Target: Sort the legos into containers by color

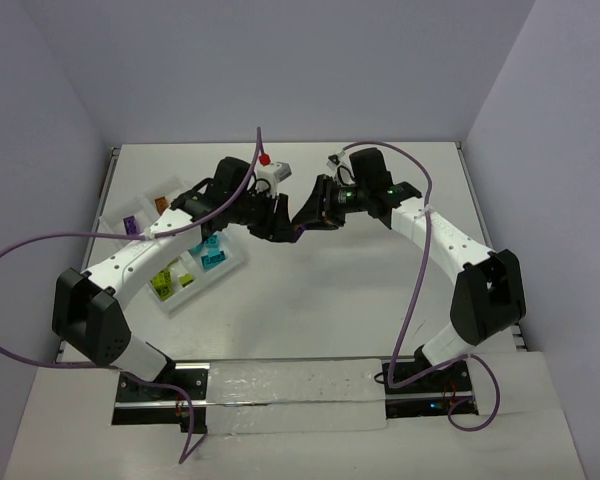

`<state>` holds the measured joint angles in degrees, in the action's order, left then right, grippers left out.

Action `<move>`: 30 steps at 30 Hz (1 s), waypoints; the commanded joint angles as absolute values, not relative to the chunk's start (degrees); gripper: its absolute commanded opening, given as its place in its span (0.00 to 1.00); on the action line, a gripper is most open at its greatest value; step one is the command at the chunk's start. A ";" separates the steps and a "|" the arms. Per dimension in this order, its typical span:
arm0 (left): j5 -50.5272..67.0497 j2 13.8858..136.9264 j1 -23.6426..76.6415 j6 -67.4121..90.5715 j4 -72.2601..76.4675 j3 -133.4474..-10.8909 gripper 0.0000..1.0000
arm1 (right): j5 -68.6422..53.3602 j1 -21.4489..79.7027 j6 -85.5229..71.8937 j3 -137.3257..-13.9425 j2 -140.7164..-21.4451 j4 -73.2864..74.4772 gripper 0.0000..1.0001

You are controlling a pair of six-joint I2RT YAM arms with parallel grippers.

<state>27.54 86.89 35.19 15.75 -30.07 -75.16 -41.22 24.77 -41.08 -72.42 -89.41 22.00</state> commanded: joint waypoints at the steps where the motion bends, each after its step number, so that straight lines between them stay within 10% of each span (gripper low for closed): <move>1: 27.69 87.01 35.84 15.51 -26.71 -77.61 0.44 | -42.98 25.40 -41.31 -74.71 -89.30 21.73 0.00; 8: 28.05 87.36 36.22 15.97 -26.42 -77.71 0.30 | -43.14 25.40 -41.41 -74.34 -89.75 21.59 0.00; 13: 28.48 87.44 36.30 15.82 -27.44 -77.69 0.00 | -43.47 25.32 -41.88 -73.99 -89.82 20.47 0.01; 16: 28.11 86.85 36.30 16.21 -27.69 -76.92 0.00 | -44.03 25.34 -42.80 -73.00 -89.02 17.94 0.46; 20: 25.85 85.13 36.30 16.60 -28.92 -75.36 0.00 | -42.89 24.82 -42.07 -73.52 -87.78 18.71 0.79; 30: 19.57 79.76 33.03 18.95 -33.33 -72.50 0.00 | -32.40 19.17 -34.52 -72.89 -81.82 26.32 0.89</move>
<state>22.80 84.55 35.13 17.42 -31.78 -73.30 -38.22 21.68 -38.69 -72.33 -86.72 23.51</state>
